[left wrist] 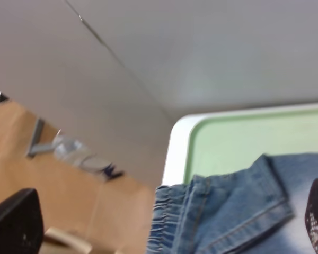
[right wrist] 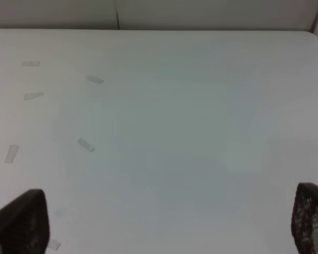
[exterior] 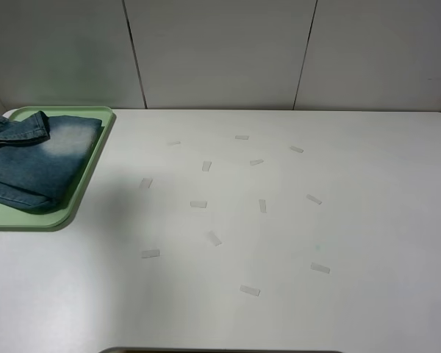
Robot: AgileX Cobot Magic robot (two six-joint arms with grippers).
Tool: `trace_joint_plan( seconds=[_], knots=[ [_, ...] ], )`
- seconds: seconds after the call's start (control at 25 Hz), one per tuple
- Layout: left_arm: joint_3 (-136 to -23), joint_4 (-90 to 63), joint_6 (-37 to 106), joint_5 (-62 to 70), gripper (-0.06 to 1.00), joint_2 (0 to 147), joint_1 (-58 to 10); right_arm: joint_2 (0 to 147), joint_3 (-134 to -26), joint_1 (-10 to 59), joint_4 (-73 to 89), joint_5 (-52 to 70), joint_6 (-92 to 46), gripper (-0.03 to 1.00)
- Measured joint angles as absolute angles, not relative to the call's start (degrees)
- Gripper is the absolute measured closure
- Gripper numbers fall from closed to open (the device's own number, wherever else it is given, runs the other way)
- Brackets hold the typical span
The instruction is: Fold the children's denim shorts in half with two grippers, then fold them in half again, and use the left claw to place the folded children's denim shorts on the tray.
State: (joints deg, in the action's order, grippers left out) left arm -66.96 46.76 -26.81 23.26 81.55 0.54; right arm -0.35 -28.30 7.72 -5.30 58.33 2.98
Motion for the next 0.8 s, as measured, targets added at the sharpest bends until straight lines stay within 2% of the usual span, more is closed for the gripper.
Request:
trace_joint_plan(
  seconds=[0.24, 0.4, 0.6, 0.8],
  knots=[
    [-51.28, 39.39, -26.81, 13.65, -0.05, 60.66, 0.54, -0.35, -28.30, 7.72, -5.30, 58.33, 2.98, 0.27],
    [-41.03, 35.65, -26.81, 13.19, -0.05, 44.72, 0.54, -0.35, -28.30, 7.72, -5.30, 58.33, 2.98, 0.27],
    [-32.02, 33.65, -26.81, 19.72, -0.05, 24.21, 0.54, -0.35, -28.30, 7.72, -5.34, 58.33, 2.98, 0.27],
    [-28.14, 28.28, -24.55, 34.06, -0.05, 8.38, 0.54, -0.35, -28.30, 7.72, -5.34, 58.33, 2.98, 0.27]
  ],
)
